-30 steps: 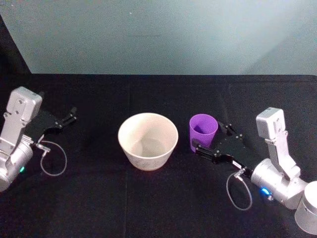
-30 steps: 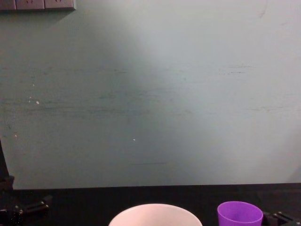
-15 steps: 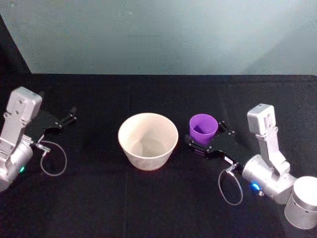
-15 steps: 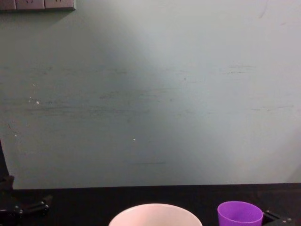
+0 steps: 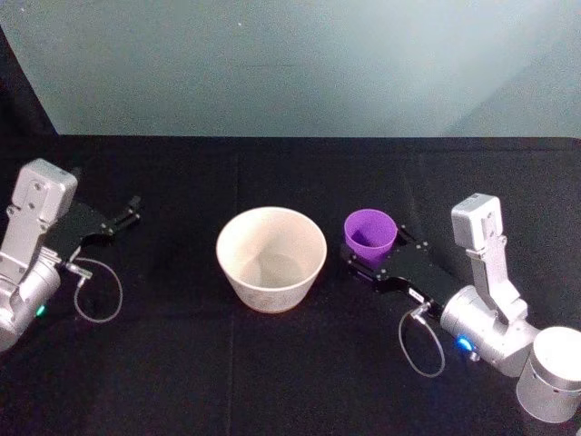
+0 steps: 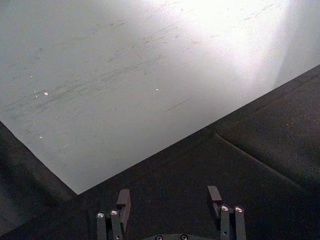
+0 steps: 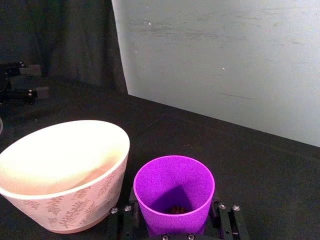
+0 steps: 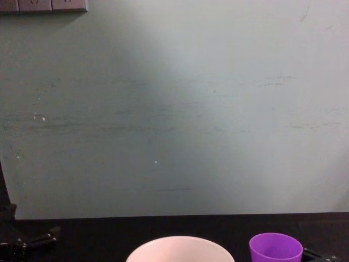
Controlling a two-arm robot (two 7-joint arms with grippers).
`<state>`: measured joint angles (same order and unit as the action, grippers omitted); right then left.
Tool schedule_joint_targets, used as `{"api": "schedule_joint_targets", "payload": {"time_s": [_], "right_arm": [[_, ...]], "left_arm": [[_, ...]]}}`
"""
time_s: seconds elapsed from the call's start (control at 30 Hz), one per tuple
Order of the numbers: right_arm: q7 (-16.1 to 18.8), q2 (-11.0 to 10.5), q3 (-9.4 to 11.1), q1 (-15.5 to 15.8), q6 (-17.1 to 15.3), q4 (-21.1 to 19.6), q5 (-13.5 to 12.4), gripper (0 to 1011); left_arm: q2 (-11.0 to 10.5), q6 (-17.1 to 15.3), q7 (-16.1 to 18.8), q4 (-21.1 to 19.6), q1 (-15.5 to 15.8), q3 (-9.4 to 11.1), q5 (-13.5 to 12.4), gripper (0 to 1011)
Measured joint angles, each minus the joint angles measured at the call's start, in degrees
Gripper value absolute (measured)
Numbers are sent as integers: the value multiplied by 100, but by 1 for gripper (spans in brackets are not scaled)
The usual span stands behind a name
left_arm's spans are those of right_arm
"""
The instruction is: Pick up the cup and pour the mung beans from the cup into the bowl.
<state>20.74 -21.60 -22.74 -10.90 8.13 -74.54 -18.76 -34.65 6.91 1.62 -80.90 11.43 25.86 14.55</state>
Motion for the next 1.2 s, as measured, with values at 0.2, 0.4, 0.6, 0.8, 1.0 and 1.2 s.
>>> {"api": "schedule_joint_targets", "payload": {"time_s": [0.2,0.4,0.6,0.8,1.0,1.2], "right_arm": [[22,34,97,70,-6,-102,37,733],[18,37,232,150,-68,-356,62,722],[-45,26,390,207,-430,-750,70,722],[-127,10,535,233,-810,-1133,79,722],[-136,2,619,218,-1026,-1338,72,722],[-161,39,630,193,-1054,-1312,73,722]], "left_arm": [[0,0,0,0,0,0,0,1000],[0,0,0,0,0,0,0,1000],[0,0,0,0,0,0,0,1000],[0,0,0,0,0,0,0,1000],[0,0,0,0,0,0,0,1000],[0,0,0,0,0,0,0,1000]]}}
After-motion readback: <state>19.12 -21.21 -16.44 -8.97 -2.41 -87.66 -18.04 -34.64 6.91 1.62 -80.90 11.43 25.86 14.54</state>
